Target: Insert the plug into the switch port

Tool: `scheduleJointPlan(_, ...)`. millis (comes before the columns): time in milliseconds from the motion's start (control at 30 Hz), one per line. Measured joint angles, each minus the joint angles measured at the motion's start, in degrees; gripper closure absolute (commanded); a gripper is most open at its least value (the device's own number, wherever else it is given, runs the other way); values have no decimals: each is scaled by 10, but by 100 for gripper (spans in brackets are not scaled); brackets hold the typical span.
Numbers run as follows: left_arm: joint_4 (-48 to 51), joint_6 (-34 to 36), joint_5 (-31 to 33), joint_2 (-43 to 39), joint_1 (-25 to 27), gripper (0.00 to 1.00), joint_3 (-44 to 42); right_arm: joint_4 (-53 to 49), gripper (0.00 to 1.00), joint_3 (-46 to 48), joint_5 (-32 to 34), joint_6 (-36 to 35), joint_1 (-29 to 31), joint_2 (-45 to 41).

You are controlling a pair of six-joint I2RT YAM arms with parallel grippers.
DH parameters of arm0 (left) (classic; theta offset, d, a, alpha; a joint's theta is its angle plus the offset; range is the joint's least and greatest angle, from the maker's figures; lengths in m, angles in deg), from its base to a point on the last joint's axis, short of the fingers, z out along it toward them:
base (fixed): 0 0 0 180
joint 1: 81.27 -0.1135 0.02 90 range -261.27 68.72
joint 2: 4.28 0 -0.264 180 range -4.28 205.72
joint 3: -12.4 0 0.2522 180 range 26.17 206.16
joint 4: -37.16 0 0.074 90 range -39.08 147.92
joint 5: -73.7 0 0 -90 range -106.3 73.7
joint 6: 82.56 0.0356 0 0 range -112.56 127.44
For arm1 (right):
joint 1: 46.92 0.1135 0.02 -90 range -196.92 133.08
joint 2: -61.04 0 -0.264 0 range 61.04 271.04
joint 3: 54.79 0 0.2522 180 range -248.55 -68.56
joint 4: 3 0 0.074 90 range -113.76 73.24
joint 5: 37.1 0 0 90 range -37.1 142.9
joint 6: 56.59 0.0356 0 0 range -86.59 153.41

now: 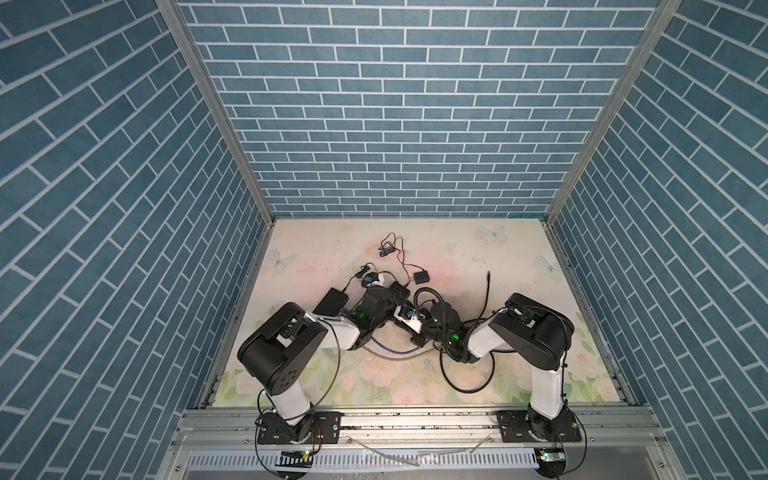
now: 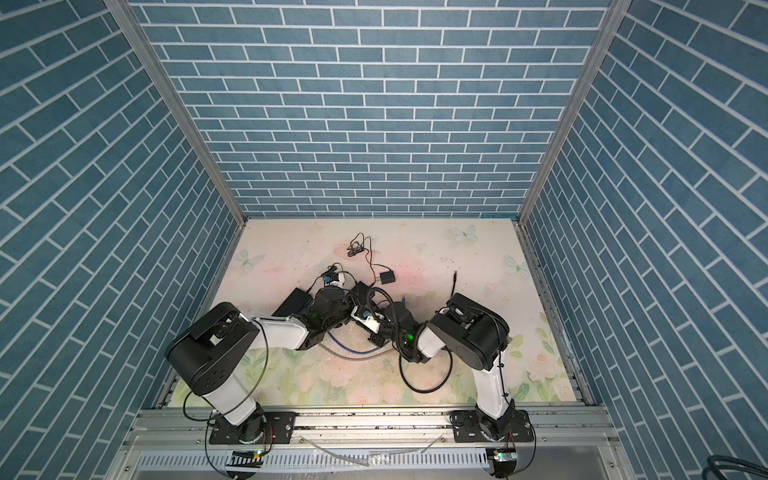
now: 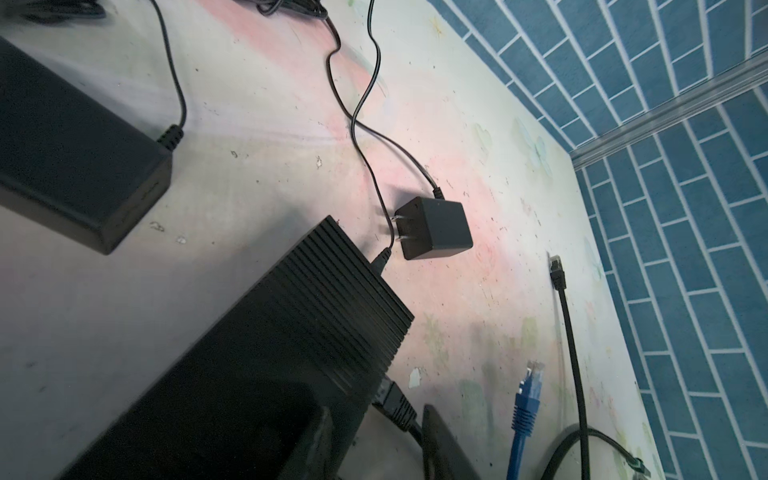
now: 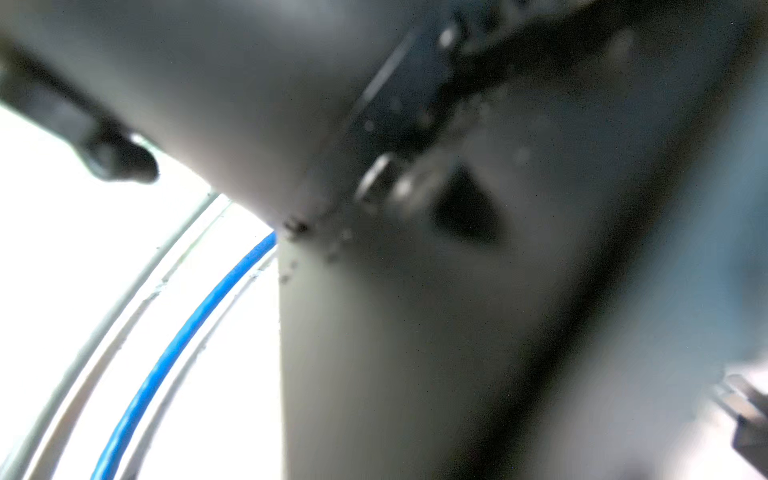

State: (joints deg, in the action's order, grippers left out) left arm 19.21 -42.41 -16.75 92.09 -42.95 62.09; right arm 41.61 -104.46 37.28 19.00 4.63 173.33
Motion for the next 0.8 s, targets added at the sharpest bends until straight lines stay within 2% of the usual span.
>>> scheduleJointPlan(200, 80, 26, -10, -23, -14, 60, 21, 1, 100, 0, 2, -11, 0, 0)
scheduleJointPlan(567, 158, 86, -8, -82, -71, 57, 66, -7, 100, 0, 3, -16, 0, 1)
scheduleJointPlan(800, 168, 104, -6, -107, -105, 52, 25, -12, 100, 0, 0, -21, 1, 1)
